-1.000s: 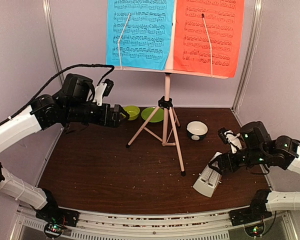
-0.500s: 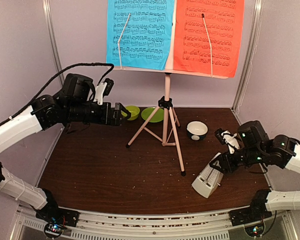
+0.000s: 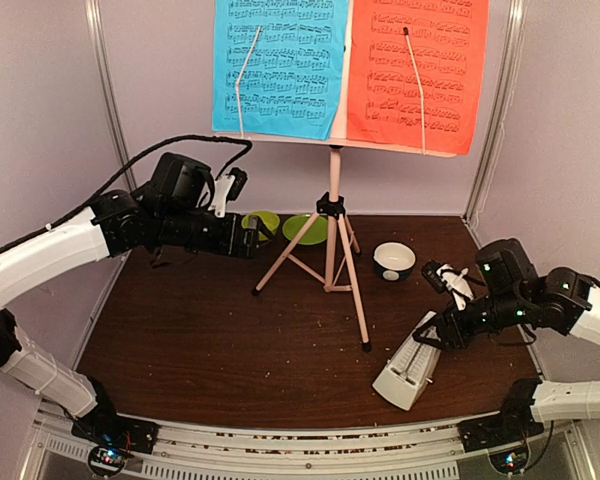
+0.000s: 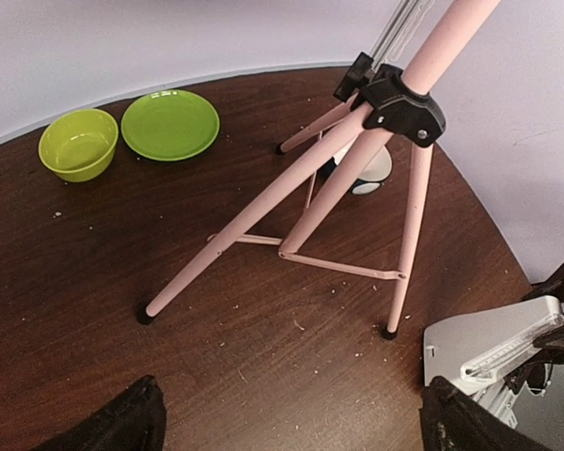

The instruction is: Set up the instrument practice props

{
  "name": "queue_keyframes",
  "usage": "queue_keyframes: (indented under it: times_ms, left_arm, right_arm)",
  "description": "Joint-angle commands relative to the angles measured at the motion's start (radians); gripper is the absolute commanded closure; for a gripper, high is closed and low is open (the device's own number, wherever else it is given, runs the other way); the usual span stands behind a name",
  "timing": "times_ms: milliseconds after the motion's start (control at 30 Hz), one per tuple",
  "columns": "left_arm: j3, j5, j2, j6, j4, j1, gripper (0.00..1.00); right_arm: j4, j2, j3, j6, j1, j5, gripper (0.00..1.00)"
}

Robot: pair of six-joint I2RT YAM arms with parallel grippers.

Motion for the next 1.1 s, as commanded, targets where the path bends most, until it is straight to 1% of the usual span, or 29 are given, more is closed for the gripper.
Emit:
queue_keyframes:
  times_ms: [0,100,300,467,700,833,933,1000,1067]
  left_arm:
    - [-0.051,0.016,-0.044,0.017,0.075,0.004,0.04]
    - [-0.11,0.014,-0.083,0.014,0.114,0.005,0.04]
    - [-0.235,0.017,-0.163,0.01,0.19,0.005,0.07]
    - [-0.333,0.007,-0.221,0.033,0.234,-0.02,0.1]
    - [-0.412,-0.026,-0.245,0.074,0.273,-0.054,0.12]
    - [-0.424,-0.021,-0.216,0.139,0.28,-0.102,0.12]
    - [-0.456,0.005,-0.185,0.17,0.317,-0.132,0.12]
    - [-0.505,0.039,-0.176,0.179,0.392,-0.144,0.12]
    - [-0.572,0.103,-0.17,0.187,0.5,-0.152,0.13]
  right_arm:
    - [0.106,0.05,0.076,-0.036,0.009,-0.139,0.71]
    - [0.134,0.105,0.12,-0.059,0.022,-0.178,0.72]
    - [0.178,0.23,0.224,-0.137,0.088,-0.231,0.75]
    - [0.185,0.357,0.351,-0.246,0.139,-0.243,0.8]
    - [0.212,0.54,0.507,-0.394,0.206,-0.284,0.82]
    - [0.228,0.597,0.534,-0.478,0.217,-0.294,0.82]
    - [0.164,0.617,0.55,-0.607,0.216,-0.294,0.82]
    - [0.142,0.618,0.543,-0.665,0.221,-0.271,0.82]
    - [0.161,0.608,0.517,-0.685,0.224,-0.252,0.85]
